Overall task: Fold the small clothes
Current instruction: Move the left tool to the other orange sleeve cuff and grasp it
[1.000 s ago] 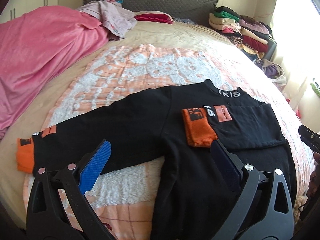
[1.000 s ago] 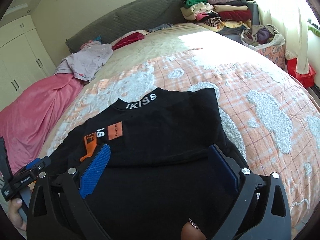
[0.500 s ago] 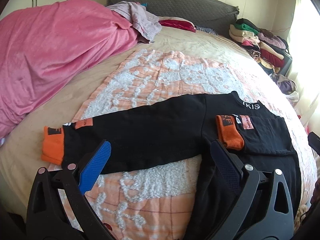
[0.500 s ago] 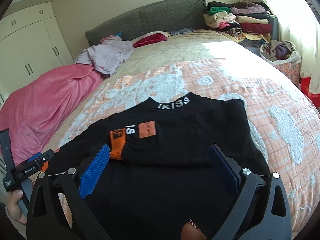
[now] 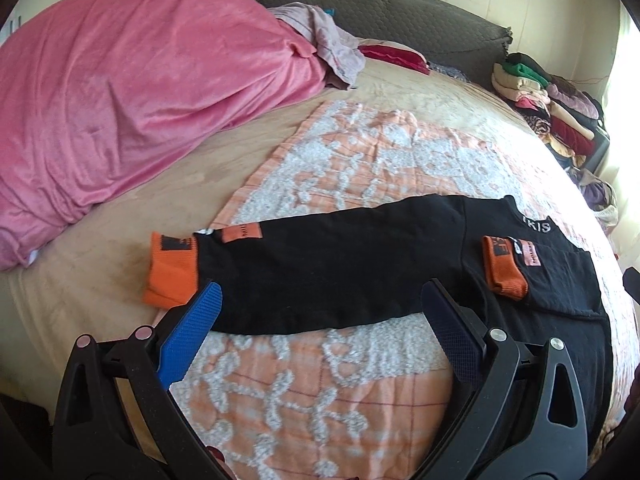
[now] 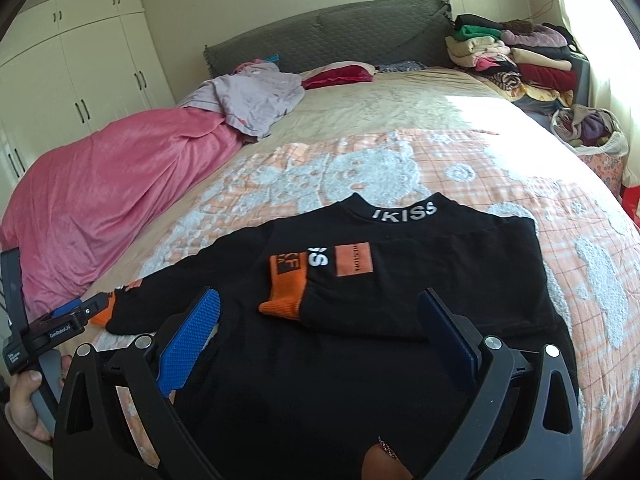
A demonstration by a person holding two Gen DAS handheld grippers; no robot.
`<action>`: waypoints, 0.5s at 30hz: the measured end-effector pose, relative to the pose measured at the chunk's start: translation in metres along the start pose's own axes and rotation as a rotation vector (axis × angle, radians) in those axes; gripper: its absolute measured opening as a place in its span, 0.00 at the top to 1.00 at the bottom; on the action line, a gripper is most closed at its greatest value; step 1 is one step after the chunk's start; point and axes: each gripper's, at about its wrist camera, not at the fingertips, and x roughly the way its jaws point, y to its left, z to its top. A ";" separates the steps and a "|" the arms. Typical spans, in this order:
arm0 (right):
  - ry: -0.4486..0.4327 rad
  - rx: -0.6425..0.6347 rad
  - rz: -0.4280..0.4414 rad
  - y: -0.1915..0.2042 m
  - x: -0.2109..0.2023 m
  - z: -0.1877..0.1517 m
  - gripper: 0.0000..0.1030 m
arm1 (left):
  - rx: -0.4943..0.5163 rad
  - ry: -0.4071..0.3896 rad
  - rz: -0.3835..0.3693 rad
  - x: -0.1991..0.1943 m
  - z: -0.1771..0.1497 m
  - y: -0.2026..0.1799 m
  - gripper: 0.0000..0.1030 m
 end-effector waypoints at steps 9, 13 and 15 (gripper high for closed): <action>0.024 -0.057 0.050 0.034 0.013 -0.001 0.05 | -0.072 0.031 0.023 -0.001 -0.006 0.041 0.09; 0.032 -0.074 0.066 0.046 0.017 -0.001 0.05 | -0.139 0.066 0.009 0.006 -0.010 0.064 0.09; 0.030 -0.077 0.074 0.051 0.018 -0.002 0.05 | -0.183 0.098 -0.012 0.011 -0.012 0.077 0.09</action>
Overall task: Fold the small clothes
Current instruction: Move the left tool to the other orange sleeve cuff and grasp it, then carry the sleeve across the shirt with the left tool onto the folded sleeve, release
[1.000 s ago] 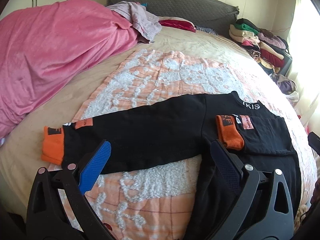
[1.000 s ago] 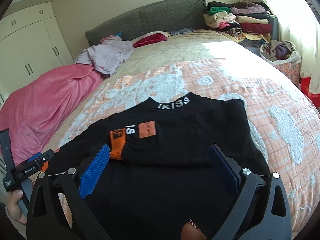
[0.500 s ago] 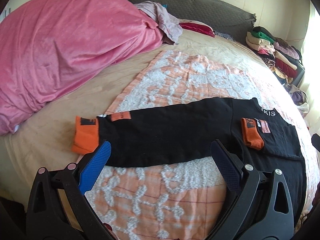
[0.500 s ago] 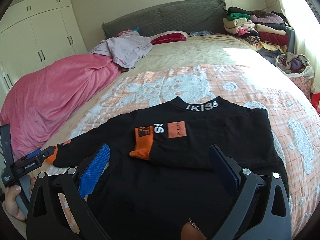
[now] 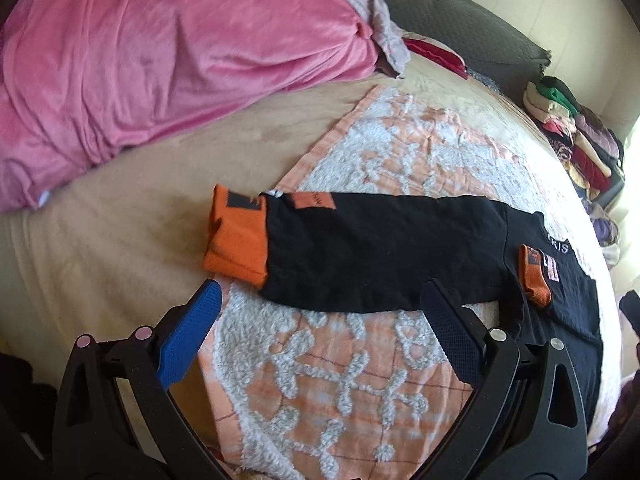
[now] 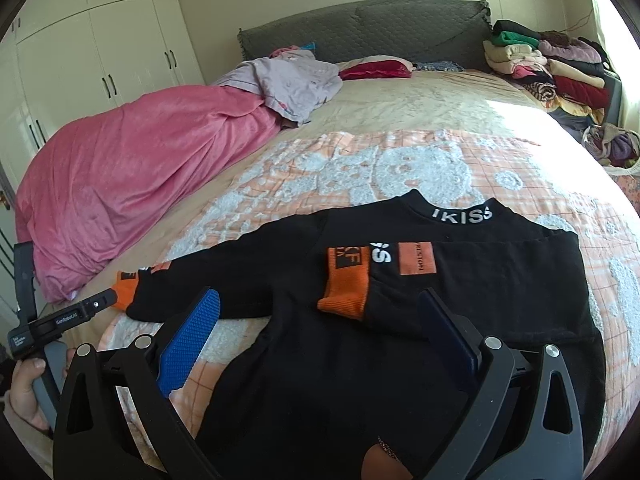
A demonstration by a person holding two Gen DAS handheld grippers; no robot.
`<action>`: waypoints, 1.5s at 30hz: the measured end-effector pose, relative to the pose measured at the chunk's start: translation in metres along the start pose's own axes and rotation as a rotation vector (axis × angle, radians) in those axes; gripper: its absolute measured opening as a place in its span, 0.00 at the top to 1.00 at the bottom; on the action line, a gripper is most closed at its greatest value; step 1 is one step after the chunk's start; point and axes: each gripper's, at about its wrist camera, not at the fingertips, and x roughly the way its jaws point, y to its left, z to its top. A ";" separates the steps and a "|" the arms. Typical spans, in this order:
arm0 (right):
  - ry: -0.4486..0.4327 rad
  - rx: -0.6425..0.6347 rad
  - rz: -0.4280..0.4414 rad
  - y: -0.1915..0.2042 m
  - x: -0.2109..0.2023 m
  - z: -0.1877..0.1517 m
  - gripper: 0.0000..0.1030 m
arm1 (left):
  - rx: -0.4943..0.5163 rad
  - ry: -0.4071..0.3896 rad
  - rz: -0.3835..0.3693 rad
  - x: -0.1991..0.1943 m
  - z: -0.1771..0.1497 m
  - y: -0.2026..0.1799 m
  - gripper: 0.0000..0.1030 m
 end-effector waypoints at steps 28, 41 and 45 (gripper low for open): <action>0.041 0.044 0.028 -0.004 0.022 -0.019 0.05 | -0.305 0.148 -0.182 0.082 0.027 0.057 0.62; 0.048 0.108 -0.006 -0.030 0.019 -0.036 0.05 | -0.089 -0.061 -0.246 0.030 0.051 0.003 0.95; 0.032 0.127 -0.028 -0.041 0.009 -0.037 0.05 | 0.001 -0.105 -0.310 0.008 0.053 -0.036 0.95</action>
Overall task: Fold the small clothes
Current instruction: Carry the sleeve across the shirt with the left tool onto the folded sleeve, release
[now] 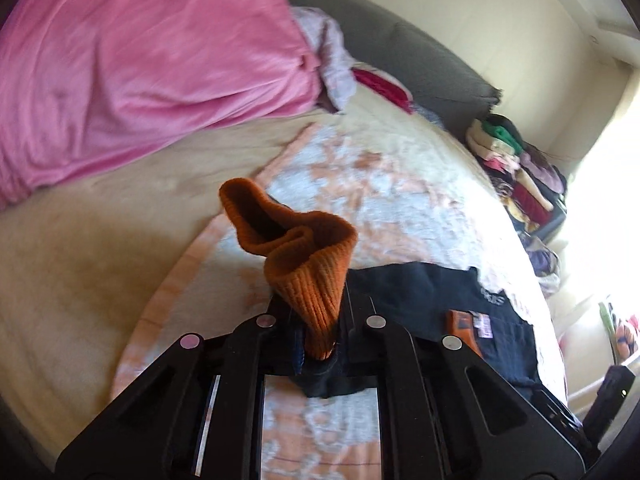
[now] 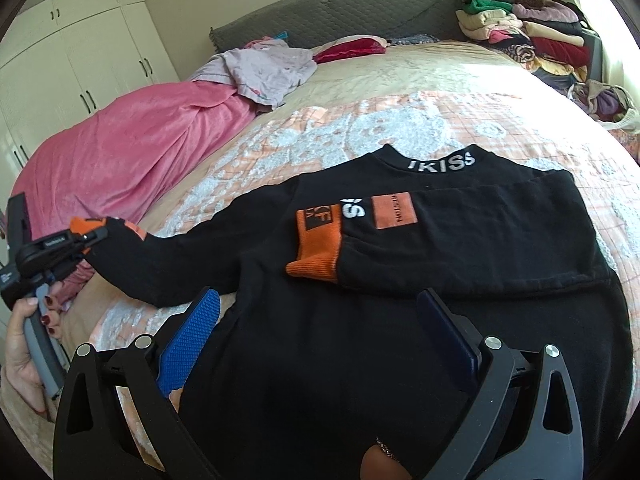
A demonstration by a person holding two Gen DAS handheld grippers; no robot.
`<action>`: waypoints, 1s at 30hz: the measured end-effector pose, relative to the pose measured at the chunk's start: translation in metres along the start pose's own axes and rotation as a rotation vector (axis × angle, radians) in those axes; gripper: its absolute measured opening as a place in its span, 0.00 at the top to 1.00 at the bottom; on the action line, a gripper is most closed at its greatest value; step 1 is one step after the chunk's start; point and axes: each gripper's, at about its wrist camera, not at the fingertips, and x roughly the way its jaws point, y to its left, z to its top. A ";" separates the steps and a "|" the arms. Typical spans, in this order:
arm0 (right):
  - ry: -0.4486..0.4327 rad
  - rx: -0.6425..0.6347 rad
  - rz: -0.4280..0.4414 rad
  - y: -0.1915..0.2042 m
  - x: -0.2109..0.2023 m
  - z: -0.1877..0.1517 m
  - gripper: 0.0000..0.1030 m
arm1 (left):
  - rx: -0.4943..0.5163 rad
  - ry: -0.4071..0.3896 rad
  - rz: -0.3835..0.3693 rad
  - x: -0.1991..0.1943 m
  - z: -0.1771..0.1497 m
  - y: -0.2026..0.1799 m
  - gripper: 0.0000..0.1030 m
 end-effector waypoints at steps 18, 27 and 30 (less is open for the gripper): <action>-0.106 0.085 -0.062 -0.048 -0.048 -0.004 0.05 | 0.200 -0.008 -0.212 -0.002 -0.010 -0.132 0.95; -0.131 0.124 -0.103 -0.072 -0.063 -0.009 0.05 | 0.249 0.039 -0.283 0.014 -0.030 -0.171 0.95; -0.137 0.136 -0.121 -0.079 -0.067 -0.011 0.05 | 0.268 0.055 -0.292 0.019 -0.037 -0.181 0.95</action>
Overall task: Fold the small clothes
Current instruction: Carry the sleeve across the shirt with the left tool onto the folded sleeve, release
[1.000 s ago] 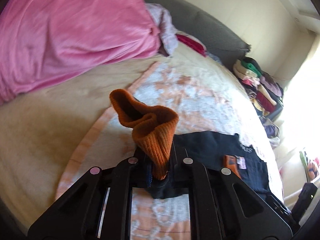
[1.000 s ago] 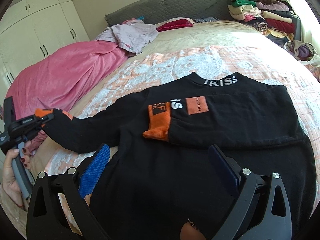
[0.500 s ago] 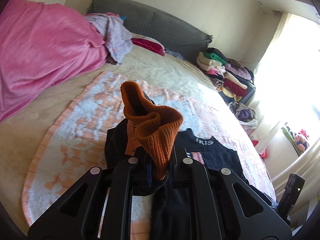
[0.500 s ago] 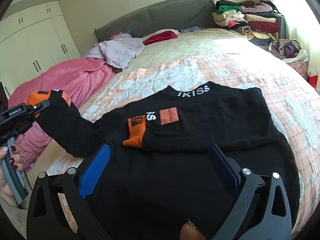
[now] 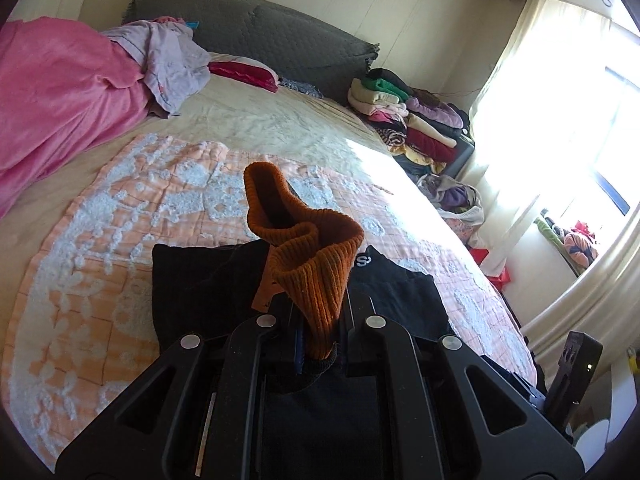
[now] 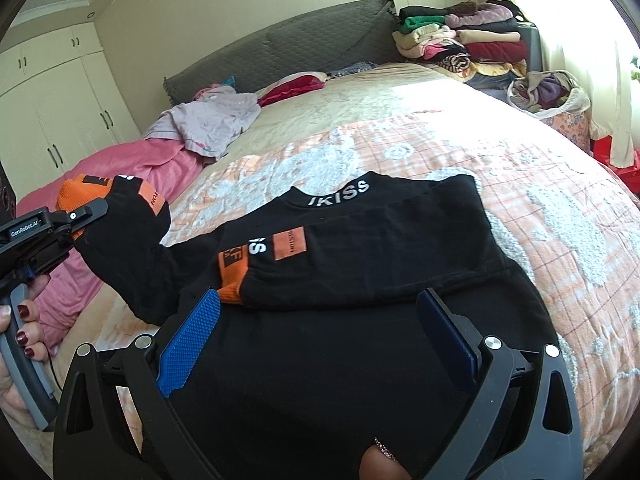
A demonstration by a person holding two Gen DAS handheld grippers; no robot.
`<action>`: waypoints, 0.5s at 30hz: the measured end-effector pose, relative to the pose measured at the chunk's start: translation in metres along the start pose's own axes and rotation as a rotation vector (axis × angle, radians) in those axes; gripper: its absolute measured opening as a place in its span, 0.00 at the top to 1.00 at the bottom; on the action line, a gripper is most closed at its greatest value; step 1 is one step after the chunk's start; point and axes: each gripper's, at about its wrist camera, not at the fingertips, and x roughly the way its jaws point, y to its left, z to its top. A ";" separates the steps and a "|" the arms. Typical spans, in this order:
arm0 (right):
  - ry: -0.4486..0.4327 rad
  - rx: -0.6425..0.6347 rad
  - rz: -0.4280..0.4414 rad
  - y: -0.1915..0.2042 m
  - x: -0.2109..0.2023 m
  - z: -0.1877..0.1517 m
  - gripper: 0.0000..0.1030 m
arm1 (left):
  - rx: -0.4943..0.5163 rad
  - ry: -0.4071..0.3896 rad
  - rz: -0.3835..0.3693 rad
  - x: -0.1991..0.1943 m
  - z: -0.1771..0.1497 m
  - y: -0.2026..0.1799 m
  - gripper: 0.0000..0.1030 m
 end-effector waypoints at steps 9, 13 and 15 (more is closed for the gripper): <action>-0.016 0.040 -0.048 -0.023 -0.003 0.001 0.05 | 0.067 0.078 -0.047 0.028 -0.016 -0.025 0.95; -0.018 0.057 -0.063 -0.032 -0.003 0.001 0.05 | 0.094 0.113 -0.070 0.039 -0.023 -0.036 0.95; -0.018 0.063 -0.073 -0.036 -0.002 0.001 0.05 | 0.108 0.128 -0.078 0.045 -0.027 -0.040 0.95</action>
